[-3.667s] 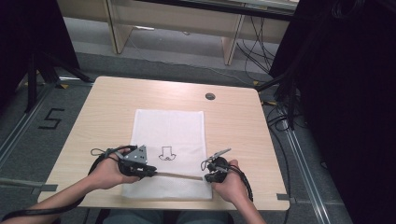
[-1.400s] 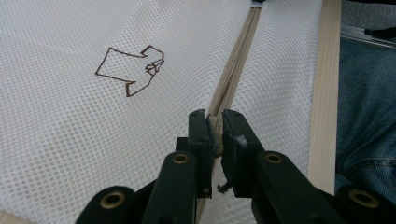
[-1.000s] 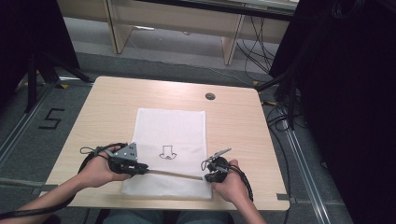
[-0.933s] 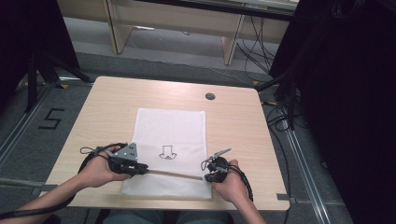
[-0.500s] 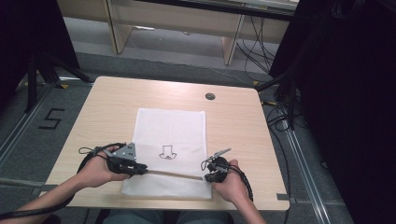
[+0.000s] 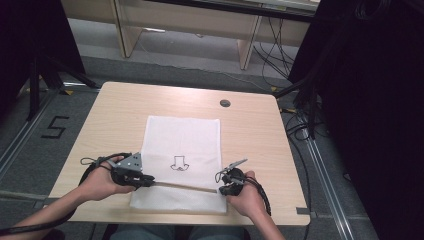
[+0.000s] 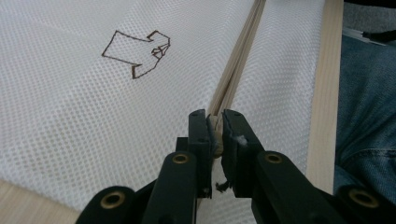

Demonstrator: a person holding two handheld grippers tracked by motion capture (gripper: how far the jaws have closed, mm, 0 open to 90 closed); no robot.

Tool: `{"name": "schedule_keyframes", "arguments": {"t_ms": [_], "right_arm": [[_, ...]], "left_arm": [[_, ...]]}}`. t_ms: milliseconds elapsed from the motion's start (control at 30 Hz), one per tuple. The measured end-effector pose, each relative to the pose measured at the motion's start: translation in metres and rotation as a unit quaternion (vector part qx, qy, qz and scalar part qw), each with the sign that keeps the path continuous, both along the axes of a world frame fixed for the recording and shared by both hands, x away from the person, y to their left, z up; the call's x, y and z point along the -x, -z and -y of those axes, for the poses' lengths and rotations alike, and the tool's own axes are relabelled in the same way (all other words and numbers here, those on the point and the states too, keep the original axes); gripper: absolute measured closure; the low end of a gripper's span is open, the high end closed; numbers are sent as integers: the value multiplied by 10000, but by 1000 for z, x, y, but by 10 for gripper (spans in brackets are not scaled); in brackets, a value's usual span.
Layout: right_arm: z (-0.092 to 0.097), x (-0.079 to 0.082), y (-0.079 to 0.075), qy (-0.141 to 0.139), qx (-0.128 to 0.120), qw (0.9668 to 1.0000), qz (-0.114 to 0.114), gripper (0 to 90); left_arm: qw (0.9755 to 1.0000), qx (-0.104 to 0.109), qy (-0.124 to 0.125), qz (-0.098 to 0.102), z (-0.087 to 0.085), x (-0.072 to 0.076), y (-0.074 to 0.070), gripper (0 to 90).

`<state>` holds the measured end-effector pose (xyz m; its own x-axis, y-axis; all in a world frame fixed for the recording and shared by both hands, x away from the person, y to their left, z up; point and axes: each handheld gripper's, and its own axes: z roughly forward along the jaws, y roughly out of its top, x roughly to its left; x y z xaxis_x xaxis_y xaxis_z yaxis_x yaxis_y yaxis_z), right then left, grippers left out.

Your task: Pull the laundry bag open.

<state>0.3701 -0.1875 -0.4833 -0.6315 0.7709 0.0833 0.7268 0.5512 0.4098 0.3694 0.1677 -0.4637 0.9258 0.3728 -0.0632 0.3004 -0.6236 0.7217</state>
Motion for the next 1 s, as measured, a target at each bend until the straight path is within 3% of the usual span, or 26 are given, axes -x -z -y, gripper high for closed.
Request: {"name": "schedule_keyframes", "arguments": {"t_ms": [133, 167, 200, 400, 667, 733, 800, 1000], "right_arm": [[0, 0, 0, 25, 0, 10000, -19, 900], [-1, 2, -1, 153, 26, 9998, -119, 900], [0, 0, 0, 36, -18, 10000, -37, 900], [0, 0, 0, -23, -13, 10000, -11, 900], [-1, 0, 0, 28, -25, 10000, -39, 900], [0, 0, 0, 16, 0, 10000, -12, 900], [-1, 1, -1, 137, 39, 9999, -98, 900], [-1, 1, -1, 136, 37, 9999, -100, 900]], "left_arm": [[10000, -6, -50, -16, -6, 0, 0, 820], [10000, -9, -46, -8, -8, 0, 1, 820], [10000, -43, -54, 5, -10, 0, 0, 820], [9999, 15, -113, -37, -14, 1, 0, 820], [9999, -113, -86, -19, -19, 2, 3, 820], [9999, -37, -102, -57, -19, 3, 3, 820], [9999, -93, -99, -25, -21, 2, 3, 820], [9997, -71, -209, -61, -28, 3, 3, 820]]}}
